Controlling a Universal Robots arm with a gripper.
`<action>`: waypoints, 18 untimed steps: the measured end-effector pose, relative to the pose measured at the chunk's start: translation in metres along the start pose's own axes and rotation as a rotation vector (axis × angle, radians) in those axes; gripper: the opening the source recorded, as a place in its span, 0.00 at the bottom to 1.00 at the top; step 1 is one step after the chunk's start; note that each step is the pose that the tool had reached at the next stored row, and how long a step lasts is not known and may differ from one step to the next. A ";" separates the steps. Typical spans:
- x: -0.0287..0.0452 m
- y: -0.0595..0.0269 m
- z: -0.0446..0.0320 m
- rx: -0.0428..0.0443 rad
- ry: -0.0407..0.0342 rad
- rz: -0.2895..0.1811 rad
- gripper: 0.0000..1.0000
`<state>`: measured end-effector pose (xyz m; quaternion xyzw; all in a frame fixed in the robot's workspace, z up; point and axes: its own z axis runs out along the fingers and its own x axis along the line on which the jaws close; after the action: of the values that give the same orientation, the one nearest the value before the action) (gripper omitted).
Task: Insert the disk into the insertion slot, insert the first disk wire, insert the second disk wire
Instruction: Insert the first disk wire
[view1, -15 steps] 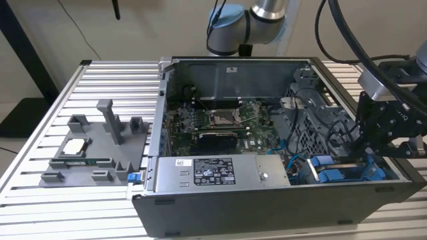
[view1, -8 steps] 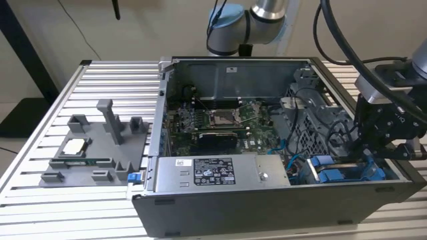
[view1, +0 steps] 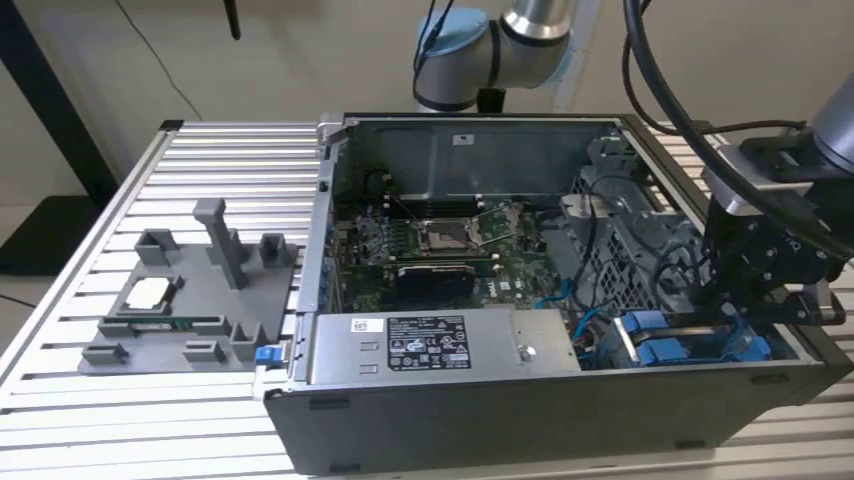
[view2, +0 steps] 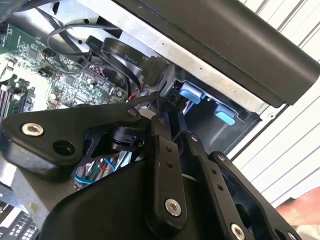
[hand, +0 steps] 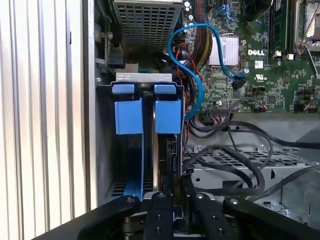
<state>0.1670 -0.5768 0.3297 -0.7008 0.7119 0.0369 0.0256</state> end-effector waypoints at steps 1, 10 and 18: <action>0.0001 0.0003 0.0007 0.0001 0.0004 0.000 0.20; -0.0017 0.0013 -0.0201 0.0006 -0.0025 0.007 0.27; -0.0064 0.0027 -0.0537 0.0013 -0.0025 0.013 0.27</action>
<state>0.1652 -0.5751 0.3838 -0.6962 0.7164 0.0374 0.0268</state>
